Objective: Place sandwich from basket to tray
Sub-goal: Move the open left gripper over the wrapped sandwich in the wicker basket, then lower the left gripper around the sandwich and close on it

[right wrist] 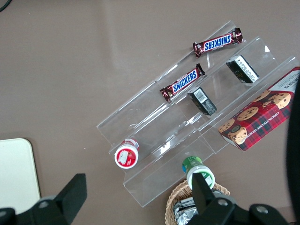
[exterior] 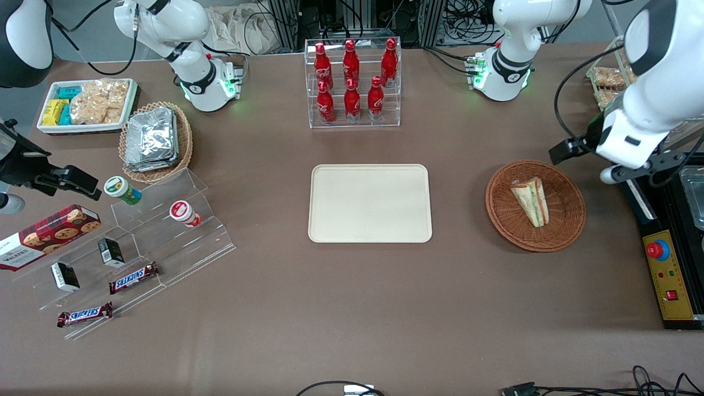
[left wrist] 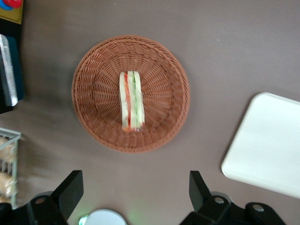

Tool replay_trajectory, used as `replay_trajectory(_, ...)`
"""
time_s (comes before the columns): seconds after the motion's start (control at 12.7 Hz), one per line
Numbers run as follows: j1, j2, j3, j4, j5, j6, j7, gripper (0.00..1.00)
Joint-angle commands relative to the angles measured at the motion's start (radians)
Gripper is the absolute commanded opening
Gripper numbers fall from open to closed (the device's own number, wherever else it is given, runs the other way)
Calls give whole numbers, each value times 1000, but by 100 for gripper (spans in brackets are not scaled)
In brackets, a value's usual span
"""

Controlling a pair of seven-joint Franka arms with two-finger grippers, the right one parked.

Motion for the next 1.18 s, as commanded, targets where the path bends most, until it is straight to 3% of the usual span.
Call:
replay_trajectory(0.0, -5, -100, 35, -302, 10, 265, 16, 100)
replay_trajectory(0.32, -2, 28, 74, -481, 41, 604, 16, 100)
replay_trajectory(0.55, -4, 155, 120, -527, 88, 784, 16, 99)
replay_trajectory(1.11, -16, 194, 127, -527, 88, 808, 15, 99)
